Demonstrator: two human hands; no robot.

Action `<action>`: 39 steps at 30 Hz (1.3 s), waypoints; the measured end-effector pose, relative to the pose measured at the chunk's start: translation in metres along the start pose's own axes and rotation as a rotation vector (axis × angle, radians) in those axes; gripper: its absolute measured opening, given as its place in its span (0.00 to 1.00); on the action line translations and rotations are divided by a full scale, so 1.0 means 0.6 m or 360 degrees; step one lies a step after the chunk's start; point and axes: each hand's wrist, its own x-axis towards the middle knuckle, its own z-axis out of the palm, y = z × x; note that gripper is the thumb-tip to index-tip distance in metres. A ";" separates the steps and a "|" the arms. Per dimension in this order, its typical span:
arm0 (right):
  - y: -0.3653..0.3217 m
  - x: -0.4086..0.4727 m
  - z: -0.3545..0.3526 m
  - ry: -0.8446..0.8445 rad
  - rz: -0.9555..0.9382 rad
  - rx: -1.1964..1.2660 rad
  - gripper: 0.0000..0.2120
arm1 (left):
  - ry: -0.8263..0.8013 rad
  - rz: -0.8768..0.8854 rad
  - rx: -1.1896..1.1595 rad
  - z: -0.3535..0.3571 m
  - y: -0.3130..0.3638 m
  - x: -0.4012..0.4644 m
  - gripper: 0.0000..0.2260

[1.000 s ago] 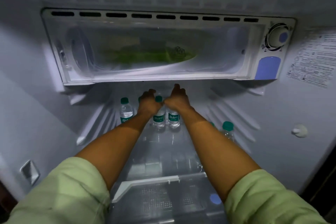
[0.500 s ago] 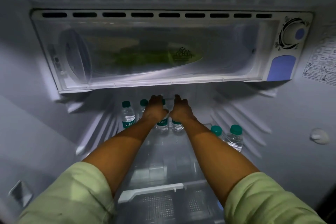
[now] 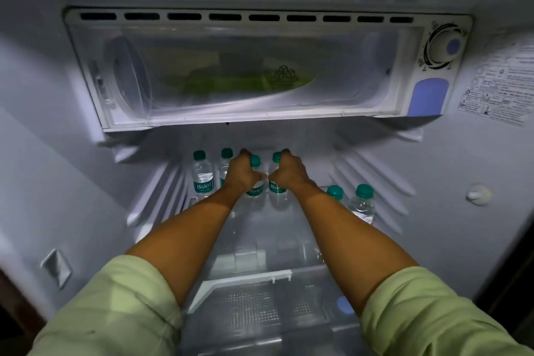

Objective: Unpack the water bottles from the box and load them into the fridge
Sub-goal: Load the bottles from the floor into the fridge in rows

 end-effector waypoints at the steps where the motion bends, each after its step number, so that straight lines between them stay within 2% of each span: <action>1: 0.002 -0.007 -0.004 -0.0021 -0.0009 0.0003 0.32 | 0.0002 -0.0024 -0.0031 -0.002 0.000 -0.006 0.26; 5: 0.000 -0.032 -0.029 -0.0127 -0.0040 0.0011 0.30 | -0.0015 -0.0082 -0.0113 -0.018 0.002 -0.030 0.25; 10: -0.007 -0.064 -0.066 -0.0245 -0.0068 -0.0007 0.29 | -0.0099 -0.0027 -0.0173 -0.039 0.011 -0.059 0.22; 15: -0.006 -0.095 -0.090 -0.0262 -0.0107 -0.0037 0.29 | -0.0106 0.0010 -0.0252 -0.063 0.027 -0.091 0.24; 19: -0.014 -0.117 -0.113 -0.0250 -0.0101 -0.0121 0.30 | -0.0061 0.0079 -0.0235 -0.072 0.040 -0.110 0.20; 25: -0.020 -0.150 -0.134 -0.0206 -0.0109 -0.0238 0.30 | -0.0116 0.0056 -0.0202 -0.052 0.053 -0.143 0.21; 39: -0.019 -0.200 -0.119 -0.0386 -0.0121 -0.0476 0.36 | -0.0159 -0.0003 -0.0161 -0.030 0.025 -0.192 0.25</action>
